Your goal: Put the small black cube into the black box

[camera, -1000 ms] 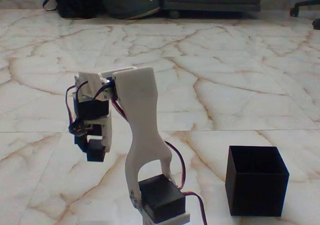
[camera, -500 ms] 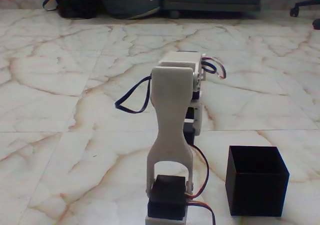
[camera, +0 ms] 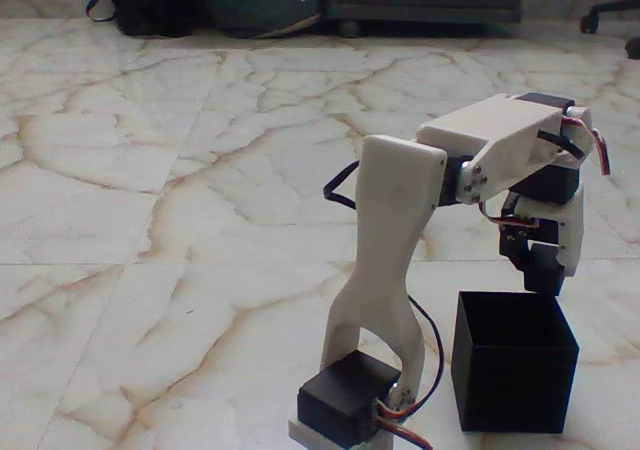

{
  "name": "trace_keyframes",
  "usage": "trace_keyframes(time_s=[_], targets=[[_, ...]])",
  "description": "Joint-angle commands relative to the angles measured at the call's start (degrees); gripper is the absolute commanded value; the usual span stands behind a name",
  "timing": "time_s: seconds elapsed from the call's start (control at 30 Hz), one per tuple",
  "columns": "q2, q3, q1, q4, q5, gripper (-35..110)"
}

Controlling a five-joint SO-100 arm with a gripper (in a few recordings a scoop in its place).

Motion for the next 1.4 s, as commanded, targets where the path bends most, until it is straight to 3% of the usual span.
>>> trace_keyframes(time_s=[0.0,0.13,0.53,0.7,1.0,1.37], targets=[[0.18,-2.81,-0.44,-0.35,0.88,2],[-0.18,-3.6,-4.75,0.88,5.27,2],[-0.7,-6.24,-6.59,4.83,6.24,6],[0.35,-4.04,-15.82,2.99,13.01,6],[21.01,20.48,-33.84,0.0,24.61,7],[51.06,61.17,-35.68,-7.56,18.37,7]])
